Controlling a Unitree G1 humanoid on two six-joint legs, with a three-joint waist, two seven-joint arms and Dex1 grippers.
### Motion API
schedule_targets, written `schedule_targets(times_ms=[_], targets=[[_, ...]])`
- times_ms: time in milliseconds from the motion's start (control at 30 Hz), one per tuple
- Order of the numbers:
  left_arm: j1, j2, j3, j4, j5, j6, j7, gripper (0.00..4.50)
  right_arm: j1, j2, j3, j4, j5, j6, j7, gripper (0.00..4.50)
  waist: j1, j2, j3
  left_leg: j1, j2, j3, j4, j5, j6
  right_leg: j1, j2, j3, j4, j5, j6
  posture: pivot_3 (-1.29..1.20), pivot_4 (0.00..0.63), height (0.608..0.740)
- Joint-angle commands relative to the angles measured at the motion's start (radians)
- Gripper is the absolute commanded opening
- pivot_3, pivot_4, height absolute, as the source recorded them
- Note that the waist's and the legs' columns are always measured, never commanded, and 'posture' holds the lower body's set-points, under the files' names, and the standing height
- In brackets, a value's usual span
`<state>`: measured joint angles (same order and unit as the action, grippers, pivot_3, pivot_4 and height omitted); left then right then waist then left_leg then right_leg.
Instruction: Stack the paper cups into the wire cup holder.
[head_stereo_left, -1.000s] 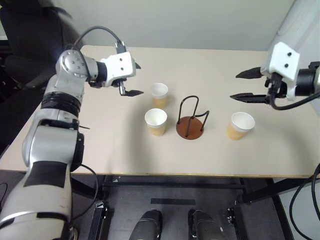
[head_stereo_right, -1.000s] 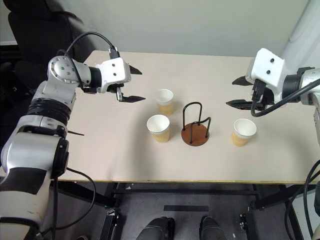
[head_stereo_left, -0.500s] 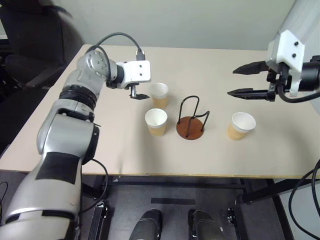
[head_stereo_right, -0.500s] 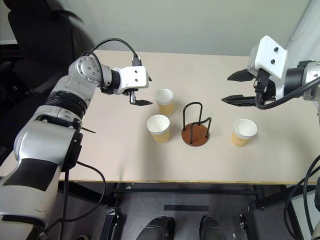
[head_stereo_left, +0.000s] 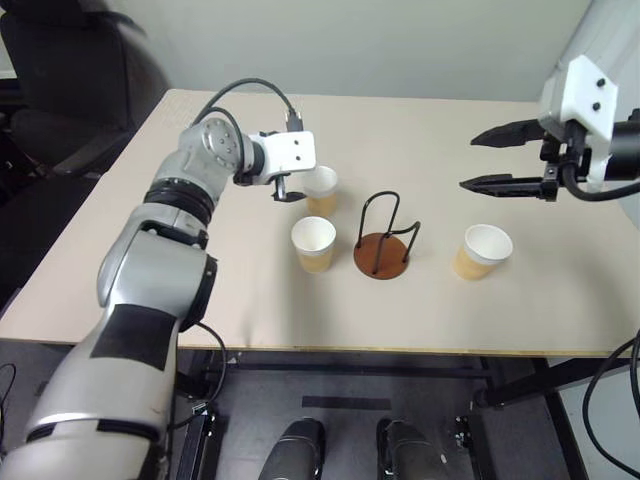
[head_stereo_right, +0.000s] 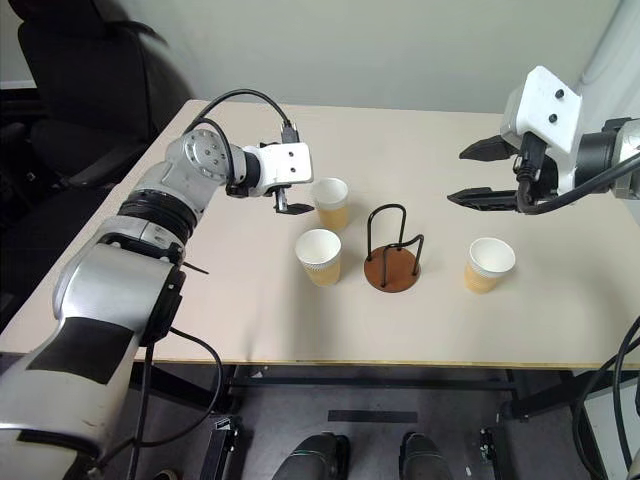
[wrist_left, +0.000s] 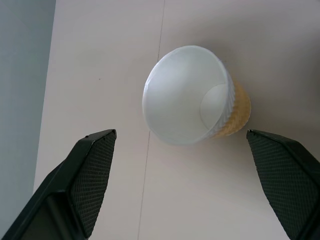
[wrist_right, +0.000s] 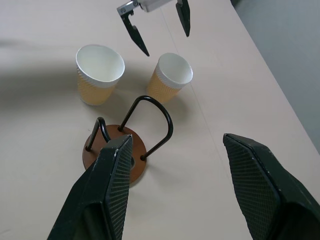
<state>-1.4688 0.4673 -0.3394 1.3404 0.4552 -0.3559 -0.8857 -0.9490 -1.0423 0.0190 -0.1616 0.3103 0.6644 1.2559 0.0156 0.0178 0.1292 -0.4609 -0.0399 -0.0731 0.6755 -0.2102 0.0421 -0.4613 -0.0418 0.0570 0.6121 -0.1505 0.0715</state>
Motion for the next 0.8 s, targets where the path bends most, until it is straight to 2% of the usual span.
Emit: schedule_targets(times_ms=[33,800], targets=[[0.001,-0.013,0.002,0.001,0.007,0.008,0.030,4.50,-0.009,-0.022,-0.021,-0.019,0.003,-0.011,-0.010,2.87,0.000,0.000,0.000,0.000,0.000,0.000,0.001,0.000,0.000,0.000,-0.001,0.000,0.000,0.000,0.000,0.00,0.150,0.740],[0.047,-0.090,-0.021,0.013,0.042,0.033,0.081,4.50,-0.012,-0.022,-0.013,-0.021,-0.016,-0.035,-0.036,2.87,0.004,0.000,0.000,0.001,-0.001,0.001,0.006,0.000,0.002,0.003,0.000,0.001,0.001,0.003,0.003,0.00,0.150,0.740]])
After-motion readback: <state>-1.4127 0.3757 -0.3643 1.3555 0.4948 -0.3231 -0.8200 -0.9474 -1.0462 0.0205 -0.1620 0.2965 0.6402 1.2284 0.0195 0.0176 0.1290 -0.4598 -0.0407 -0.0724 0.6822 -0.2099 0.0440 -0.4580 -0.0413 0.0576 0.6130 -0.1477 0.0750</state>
